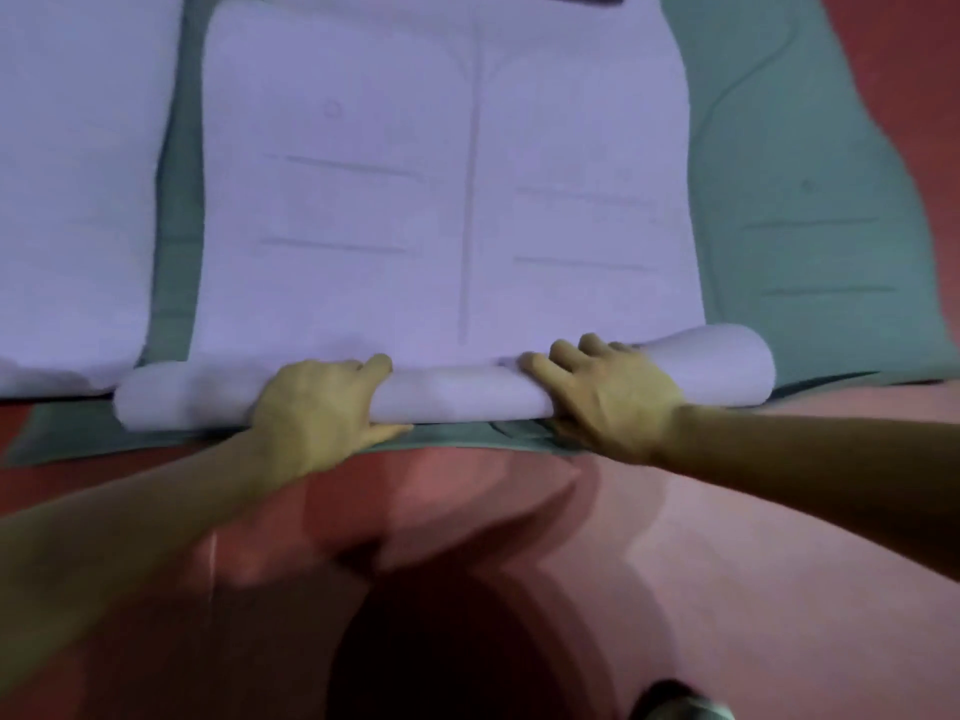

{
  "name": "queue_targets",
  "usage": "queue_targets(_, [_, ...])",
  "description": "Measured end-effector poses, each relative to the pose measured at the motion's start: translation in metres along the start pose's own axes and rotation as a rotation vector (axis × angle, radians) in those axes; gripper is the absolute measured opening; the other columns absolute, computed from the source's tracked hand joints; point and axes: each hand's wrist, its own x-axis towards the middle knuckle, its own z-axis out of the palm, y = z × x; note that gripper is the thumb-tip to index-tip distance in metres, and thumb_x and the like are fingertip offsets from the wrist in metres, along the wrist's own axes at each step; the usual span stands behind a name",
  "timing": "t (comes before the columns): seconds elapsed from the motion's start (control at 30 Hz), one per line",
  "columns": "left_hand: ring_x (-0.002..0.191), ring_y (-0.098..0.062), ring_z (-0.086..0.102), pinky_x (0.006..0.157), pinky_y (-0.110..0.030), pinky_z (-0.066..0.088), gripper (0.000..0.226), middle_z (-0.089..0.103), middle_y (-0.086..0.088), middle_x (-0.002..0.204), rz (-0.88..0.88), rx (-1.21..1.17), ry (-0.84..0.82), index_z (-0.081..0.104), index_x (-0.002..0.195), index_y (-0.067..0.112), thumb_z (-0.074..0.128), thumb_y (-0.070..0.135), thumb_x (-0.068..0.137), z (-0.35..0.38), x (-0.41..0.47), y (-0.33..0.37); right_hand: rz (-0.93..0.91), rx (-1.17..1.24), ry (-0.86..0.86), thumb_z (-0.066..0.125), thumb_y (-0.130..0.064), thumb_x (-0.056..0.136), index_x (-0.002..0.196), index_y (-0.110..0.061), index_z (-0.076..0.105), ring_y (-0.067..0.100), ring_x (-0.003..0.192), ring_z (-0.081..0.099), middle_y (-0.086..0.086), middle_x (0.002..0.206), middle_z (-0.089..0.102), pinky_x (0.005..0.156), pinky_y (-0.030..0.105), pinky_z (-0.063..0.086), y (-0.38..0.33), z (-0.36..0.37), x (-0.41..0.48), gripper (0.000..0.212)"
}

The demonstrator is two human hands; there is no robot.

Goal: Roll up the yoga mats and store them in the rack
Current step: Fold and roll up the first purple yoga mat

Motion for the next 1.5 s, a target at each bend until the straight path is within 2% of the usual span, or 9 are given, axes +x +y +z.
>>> queue_targets(0.13, [0.056, -0.034, 0.068, 0.048, -0.04, 0.052, 0.061, 0.073, -0.008, 0.076, 0.062, -0.033, 0.277, 0.072, 0.112, 0.015, 0.047, 0.063, 0.083, 0.034, -0.035, 0.012, -0.019, 0.053, 0.167, 0.048, -0.051, 0.097, 0.147, -0.012, 0.049, 0.038, 0.099, 0.055, 0.014, 0.124, 0.058, 0.082, 0.05, 0.05, -0.017, 0.044, -0.047, 0.064])
queue_targets(0.3, [0.115, -0.031, 0.067, 0.09, -0.046, 0.052, 0.062, 0.062, -0.012, 0.14, 0.097, -0.068, 0.266, 0.044, 0.151, 0.012, 0.043, 0.046, 0.099, 0.065, -0.074, 0.024, -0.044, 0.039, 0.306, 0.049, -0.042, 0.107, 0.149, -0.007, 0.051, 0.043, 0.113, 0.057, 0.025, 0.132, 0.058, 0.099, 0.053, 0.045, -0.033, 0.072, -0.069, 0.055])
queue_targets(0.43, [0.132, -0.034, 0.057, 0.106, -0.046, 0.044, 0.05, 0.048, -0.015, 0.154, 0.205, -0.068, 0.356, 0.039, 0.156, 0.02, 0.041, 0.034, 0.107, 0.086, -0.086, 0.021, -0.06, 0.065, 0.257, 0.048, -0.038, 0.104, 0.149, -0.011, 0.051, 0.043, 0.115, 0.056, 0.024, 0.135, 0.056, 0.101, 0.052, 0.043, -0.041, 0.08, -0.084, 0.053])
queue_targets(0.53, [0.132, -0.037, 0.057, 0.103, -0.047, 0.046, 0.048, 0.051, -0.015, 0.151, 0.263, -0.086, 0.412, 0.04, 0.155, 0.026, 0.047, 0.027, 0.107, 0.091, -0.087, 0.02, -0.072, 0.108, 0.17, 0.039, -0.043, 0.106, 0.155, -0.016, 0.039, 0.042, 0.123, 0.051, 0.022, 0.14, 0.051, 0.107, 0.048, 0.036, -0.041, 0.093, -0.096, 0.056])
queue_targets(0.67, [0.138, -0.035, 0.052, 0.097, -0.045, 0.047, 0.061, 0.053, -0.011, 0.151, 0.217, -0.077, 0.416, 0.048, 0.152, 0.029, 0.068, 0.019, 0.095, 0.094, -0.092, 0.027, -0.108, 0.183, 0.102, 0.023, -0.049, 0.111, 0.16, -0.018, 0.029, 0.045, 0.133, 0.049, 0.023, 0.15, 0.045, 0.112, 0.056, 0.043, -0.039, 0.102, -0.108, 0.058])
queue_targets(0.83, [0.133, -0.031, 0.057, 0.096, -0.042, 0.043, 0.04, 0.057, -0.008, 0.147, 0.243, -0.101, 0.414, 0.054, 0.147, 0.031, 0.048, 0.035, 0.107, 0.085, -0.082, 0.025, -0.101, 0.134, 0.141, 0.038, -0.042, 0.107, 0.159, -0.021, 0.033, 0.038, 0.13, 0.048, 0.017, 0.147, 0.049, 0.106, 0.05, 0.047, -0.034, 0.102, -0.103, 0.056])
queue_targets(1.0, [0.121, -0.033, 0.054, 0.098, -0.045, 0.043, 0.038, 0.066, -0.006, 0.133, 0.252, -0.074, 0.497, 0.063, 0.14, 0.024, 0.051, 0.036, 0.105, 0.083, -0.072, 0.019, -0.066, 0.134, 0.266, 0.044, -0.039, 0.106, 0.152, -0.023, 0.049, 0.034, 0.128, 0.049, 0.009, 0.141, 0.058, 0.104, 0.045, 0.04, -0.029, 0.1, -0.088, 0.049])
queue_targets(1.27, [0.113, -0.029, 0.064, 0.106, -0.041, 0.04, 0.04, 0.073, -0.004, 0.116, 0.315, -0.124, 0.416, 0.066, 0.133, 0.013, 0.05, 0.033, 0.103, 0.084, -0.068, 0.01, -0.058, 0.059, 0.408, 0.05, -0.043, 0.107, 0.148, -0.021, 0.056, 0.041, 0.111, 0.058, 0.02, 0.125, 0.063, 0.117, 0.058, 0.032, -0.022, 0.1, -0.073, 0.048])
queue_targets(1.5, [0.107, -0.03, 0.059, 0.091, -0.041, 0.043, 0.032, 0.07, -0.005, 0.113, 0.262, -0.17, 0.41, 0.074, 0.117, 0.016, 0.053, 0.034, 0.101, 0.081, -0.068, 0.013, -0.068, 0.104, 0.374, 0.051, -0.045, 0.106, 0.141, -0.023, 0.063, 0.035, 0.099, 0.056, 0.007, 0.111, 0.064, 0.107, 0.051, 0.04, -0.016, 0.099, -0.065, 0.043])
